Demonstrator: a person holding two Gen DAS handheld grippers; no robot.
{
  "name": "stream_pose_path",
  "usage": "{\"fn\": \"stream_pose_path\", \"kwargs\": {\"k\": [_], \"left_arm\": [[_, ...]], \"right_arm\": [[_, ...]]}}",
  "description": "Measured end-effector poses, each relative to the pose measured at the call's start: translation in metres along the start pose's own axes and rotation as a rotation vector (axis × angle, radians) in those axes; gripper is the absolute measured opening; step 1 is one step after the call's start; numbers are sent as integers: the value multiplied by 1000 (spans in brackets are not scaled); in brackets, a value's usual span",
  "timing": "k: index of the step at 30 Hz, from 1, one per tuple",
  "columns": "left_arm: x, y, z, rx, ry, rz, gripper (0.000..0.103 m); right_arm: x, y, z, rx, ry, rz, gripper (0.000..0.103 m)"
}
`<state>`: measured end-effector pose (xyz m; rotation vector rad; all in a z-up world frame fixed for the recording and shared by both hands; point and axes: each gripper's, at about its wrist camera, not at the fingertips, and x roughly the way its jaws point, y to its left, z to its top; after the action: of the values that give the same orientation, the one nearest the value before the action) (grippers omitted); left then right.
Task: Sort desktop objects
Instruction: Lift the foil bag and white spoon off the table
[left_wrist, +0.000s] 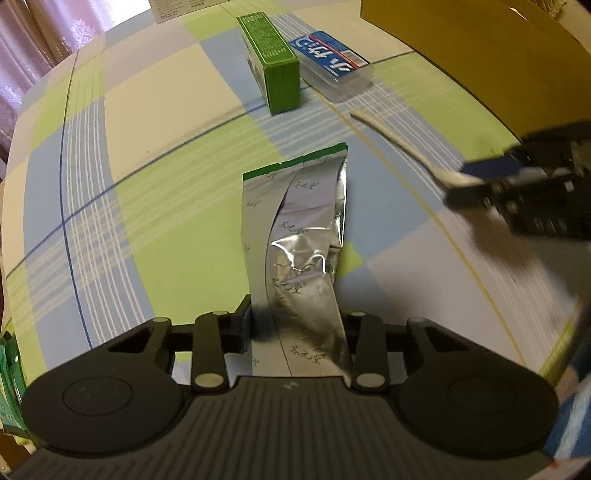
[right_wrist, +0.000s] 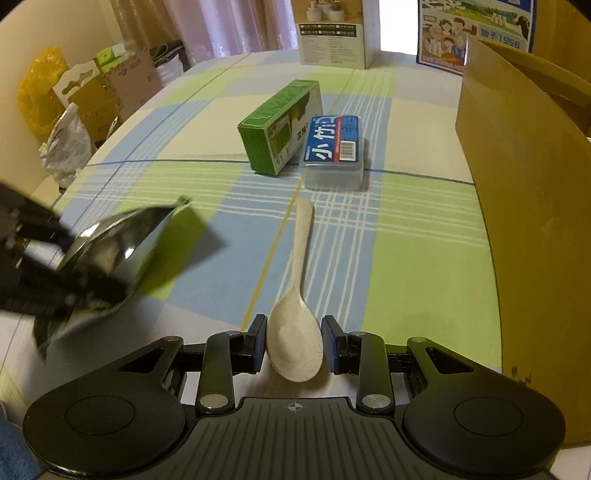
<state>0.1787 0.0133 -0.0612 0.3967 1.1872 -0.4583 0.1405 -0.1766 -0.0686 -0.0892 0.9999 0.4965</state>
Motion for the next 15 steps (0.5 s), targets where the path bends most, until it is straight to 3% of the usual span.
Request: {"fn": "stream_pose_path", "kwargs": {"k": [6,15], "left_arm": [[-1,-3,-9,-8,-5,2,35],[4,1,-6,-17,6,-11,44]], "right_arm": [[-1,0,0,-1,-2,-7,30],[-1,-4,0,31,-4,14,42]]}}
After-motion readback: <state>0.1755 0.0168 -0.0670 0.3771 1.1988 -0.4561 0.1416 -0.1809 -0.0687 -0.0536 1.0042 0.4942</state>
